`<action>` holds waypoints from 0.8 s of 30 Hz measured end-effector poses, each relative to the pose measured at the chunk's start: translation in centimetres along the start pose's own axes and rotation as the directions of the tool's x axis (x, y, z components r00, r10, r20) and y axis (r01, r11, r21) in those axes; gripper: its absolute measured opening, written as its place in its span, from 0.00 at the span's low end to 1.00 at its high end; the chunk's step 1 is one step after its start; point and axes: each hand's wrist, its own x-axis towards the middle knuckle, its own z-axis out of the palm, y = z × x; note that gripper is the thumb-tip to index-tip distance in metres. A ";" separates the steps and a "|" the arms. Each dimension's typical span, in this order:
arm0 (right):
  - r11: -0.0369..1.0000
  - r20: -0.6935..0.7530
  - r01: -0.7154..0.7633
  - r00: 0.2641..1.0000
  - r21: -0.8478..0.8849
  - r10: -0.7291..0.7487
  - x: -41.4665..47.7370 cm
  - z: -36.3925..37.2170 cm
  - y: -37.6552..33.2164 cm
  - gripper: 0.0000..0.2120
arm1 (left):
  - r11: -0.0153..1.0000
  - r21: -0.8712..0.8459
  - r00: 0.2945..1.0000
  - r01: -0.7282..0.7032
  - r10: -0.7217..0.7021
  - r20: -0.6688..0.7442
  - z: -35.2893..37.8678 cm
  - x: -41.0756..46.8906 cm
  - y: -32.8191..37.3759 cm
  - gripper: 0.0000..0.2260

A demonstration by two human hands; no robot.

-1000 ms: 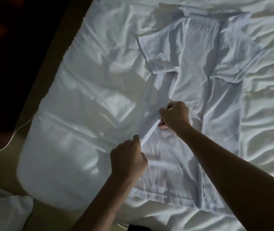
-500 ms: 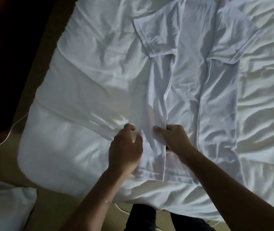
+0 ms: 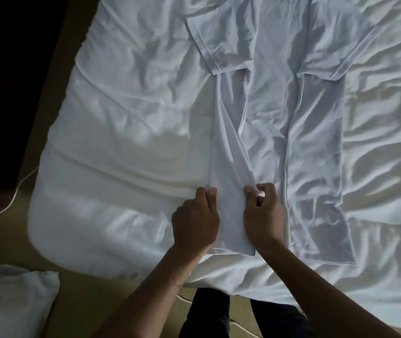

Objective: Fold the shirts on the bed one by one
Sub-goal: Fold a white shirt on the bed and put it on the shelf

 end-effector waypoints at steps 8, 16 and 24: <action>0.967 0.054 0.127 0.992 -0.223 -0.118 -0.3 -1.3 1.6 0.09 | 0.998 0.054 0.998 -0.043 0.041 0.045 0.7 0.0 0.0 0.17; 0.527 0.271 0.522 0.834 -0.671 -0.481 0.6 -0.4 1.7 0.31 | 0.995 0.068 0.995 -0.068 0.063 0.074 0.6 1.4 0.7 0.18; 0.530 0.340 0.547 0.830 -0.648 -0.441 1.7 0.0 4.0 0.35 | 0.999 0.027 0.998 -0.041 0.039 0.048 0.0 3.0 0.3 0.12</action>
